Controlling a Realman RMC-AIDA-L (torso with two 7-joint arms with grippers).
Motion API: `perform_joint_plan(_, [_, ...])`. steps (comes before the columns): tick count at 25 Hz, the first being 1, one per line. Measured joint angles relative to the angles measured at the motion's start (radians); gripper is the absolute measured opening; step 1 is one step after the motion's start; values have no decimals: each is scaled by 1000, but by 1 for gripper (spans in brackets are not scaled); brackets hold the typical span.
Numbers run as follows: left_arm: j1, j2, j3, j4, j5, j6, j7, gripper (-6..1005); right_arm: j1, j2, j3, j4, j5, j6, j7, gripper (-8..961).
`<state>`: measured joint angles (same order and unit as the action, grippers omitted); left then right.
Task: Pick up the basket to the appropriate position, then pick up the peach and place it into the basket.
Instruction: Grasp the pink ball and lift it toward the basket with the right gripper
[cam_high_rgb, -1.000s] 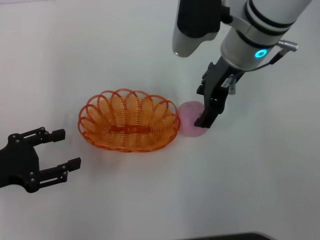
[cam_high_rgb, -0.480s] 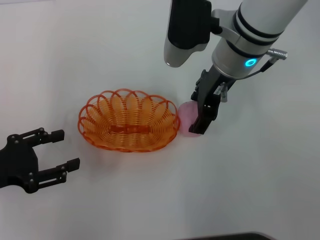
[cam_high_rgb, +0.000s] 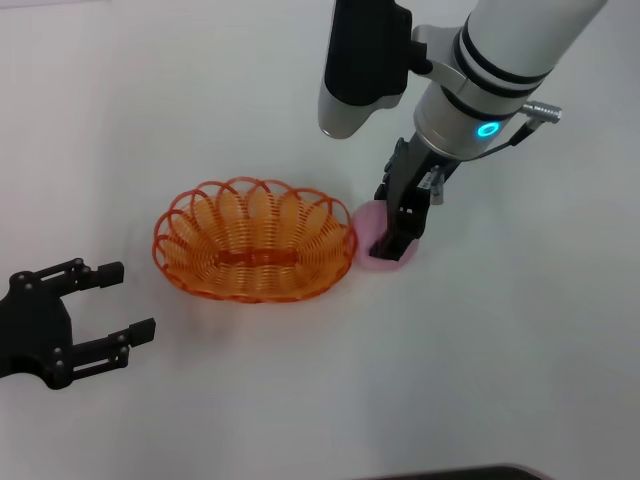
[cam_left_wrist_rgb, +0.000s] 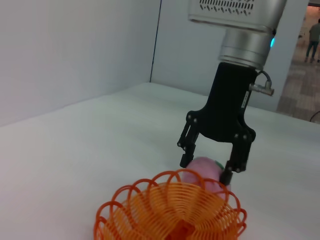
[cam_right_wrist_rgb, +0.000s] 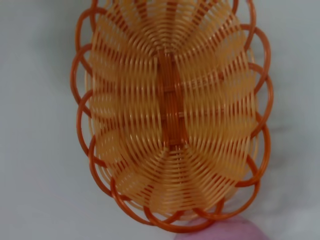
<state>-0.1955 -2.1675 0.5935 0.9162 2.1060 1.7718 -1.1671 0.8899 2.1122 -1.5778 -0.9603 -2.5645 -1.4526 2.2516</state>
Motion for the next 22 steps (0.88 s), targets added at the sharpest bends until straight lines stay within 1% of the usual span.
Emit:
perform_joint_plan(3, [1, 0, 0, 0, 13, 0, 0, 745, 0, 0, 4, -2, 1, 3, 18, 879])
perform_joint_plan(8, [1, 0, 0, -1, 17, 1, 1, 746, 0, -1, 7, -9, 1, -14, 31, 686])
perform_joint_plan(13, [1, 0, -1, -1, 17, 2, 1, 746, -1, -2, 8, -17, -1, -40, 41, 436])
perform_joint_plan(18, [1, 0, -2, 0, 17, 3, 0, 746, -9, -6, 35, -62, -7, -91, 56, 343])
perform_joint_plan(22, [1, 0, -4, 1, 17, 4, -1, 747, -7, -9, 107, -113, -21, -183, 56, 279])
